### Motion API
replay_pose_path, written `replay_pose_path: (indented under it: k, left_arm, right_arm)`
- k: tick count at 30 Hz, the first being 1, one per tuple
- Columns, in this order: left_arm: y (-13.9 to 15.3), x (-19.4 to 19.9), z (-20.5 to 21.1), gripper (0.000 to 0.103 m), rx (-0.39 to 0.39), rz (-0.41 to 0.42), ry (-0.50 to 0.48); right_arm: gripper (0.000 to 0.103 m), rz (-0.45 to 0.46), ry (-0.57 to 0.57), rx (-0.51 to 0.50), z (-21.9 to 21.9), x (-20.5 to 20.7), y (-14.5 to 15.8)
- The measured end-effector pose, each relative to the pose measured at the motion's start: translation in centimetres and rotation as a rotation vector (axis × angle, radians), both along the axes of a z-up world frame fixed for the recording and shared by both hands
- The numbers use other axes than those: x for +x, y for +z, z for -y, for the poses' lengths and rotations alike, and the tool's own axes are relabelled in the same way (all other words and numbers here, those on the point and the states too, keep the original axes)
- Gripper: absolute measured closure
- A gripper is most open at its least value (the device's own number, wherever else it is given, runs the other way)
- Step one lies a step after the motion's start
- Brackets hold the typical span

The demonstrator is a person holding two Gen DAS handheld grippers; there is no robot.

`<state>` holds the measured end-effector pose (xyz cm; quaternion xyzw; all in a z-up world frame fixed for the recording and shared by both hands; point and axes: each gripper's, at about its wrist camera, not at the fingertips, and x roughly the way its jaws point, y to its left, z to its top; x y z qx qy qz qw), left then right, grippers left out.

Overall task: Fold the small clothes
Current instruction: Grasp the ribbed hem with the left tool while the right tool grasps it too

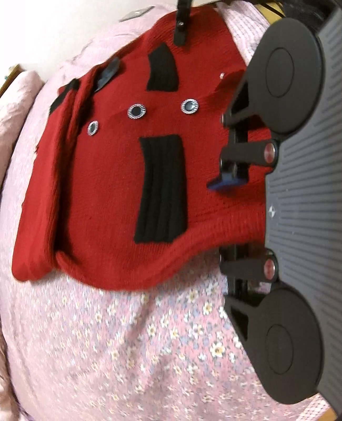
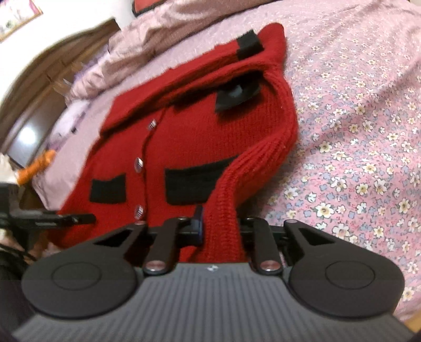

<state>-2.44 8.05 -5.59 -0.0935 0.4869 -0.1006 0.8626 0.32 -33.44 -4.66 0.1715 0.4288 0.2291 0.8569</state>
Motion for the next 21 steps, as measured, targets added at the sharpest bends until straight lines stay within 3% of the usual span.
replay_pose_path:
  k: [2, 4, 11, 21]
  left_arm:
    - [0.6, 0.0, -1.0, 0.083, -0.053, 0.002, 0.018]
    - [1.3, 0.0, -1.8, 0.087, -0.111, 0.011, 0.028]
    - [5.1, 0.8, -2.7, 0.088, -0.262, 0.108, 0.05]
    - [10.1, 2.7, -2.8, 0.088, -0.352, 0.239, 0.095]
  right_arm:
    - [0.085, 0.012, -0.014, 0.053, 0.4, -0.1, 0.4]
    - [0.086, 0.025, -0.034, 0.12, 0.9, 0.0, 0.9]
    - [0.087, 0.095, -0.058, 0.262, 1.5, 0.8, 3.2]
    - [0.087, 0.198, -0.085, 0.361, 1.2, 3.0, 6.3]
